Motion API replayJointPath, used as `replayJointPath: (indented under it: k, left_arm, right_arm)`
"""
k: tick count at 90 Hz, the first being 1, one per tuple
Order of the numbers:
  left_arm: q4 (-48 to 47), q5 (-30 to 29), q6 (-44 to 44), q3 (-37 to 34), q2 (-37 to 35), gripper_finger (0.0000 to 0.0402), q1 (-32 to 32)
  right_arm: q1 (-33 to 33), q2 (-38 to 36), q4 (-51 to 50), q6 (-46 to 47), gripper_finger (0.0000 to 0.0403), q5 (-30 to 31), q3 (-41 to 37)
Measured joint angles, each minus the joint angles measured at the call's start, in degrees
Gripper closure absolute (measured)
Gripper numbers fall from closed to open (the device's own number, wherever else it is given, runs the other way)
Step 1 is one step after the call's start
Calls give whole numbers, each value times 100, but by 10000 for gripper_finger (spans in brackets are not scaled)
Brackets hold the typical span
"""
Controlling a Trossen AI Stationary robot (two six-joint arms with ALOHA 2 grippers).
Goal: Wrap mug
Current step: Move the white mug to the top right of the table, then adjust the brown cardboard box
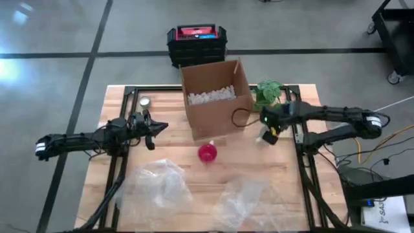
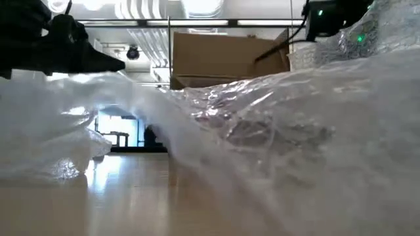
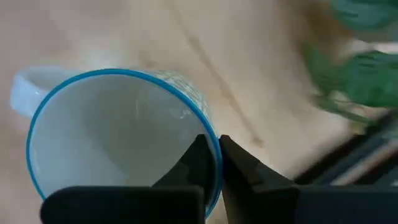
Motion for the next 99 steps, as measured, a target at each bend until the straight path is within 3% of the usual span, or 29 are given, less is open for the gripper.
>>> replayJointPath:
  k: [13, 26, 48, 67, 85, 99]
  left_arm:
    - [-2, -1, -1, 0, 0, 402, 0]
    - [-2, -1, -1, 0, 0, 402, 0]
    - [-2, -1, -3, 0, 0, 402, -1]
    - [1, -1, -120, 0, -7, 402, 0]
    - [191, 131, -127, 27, -3, 402, -23]
    - [-317, 144, 63, 588, 302, 402, -201]
  right_arm:
    - [-876, 76, 174, -574, 401, -9, 1]
    - [-1302, 86, 187, -851, 393, -180, -64]
    - [-1324, 35, 189, -901, 297, -201, -84]
    - [-1324, -290, -116, -903, 217, -769, 328]
    - [-1259, -737, -184, -903, 186, -1031, 873]
    - [-1086, -1043, -119, -863, 181, -1104, 1141]
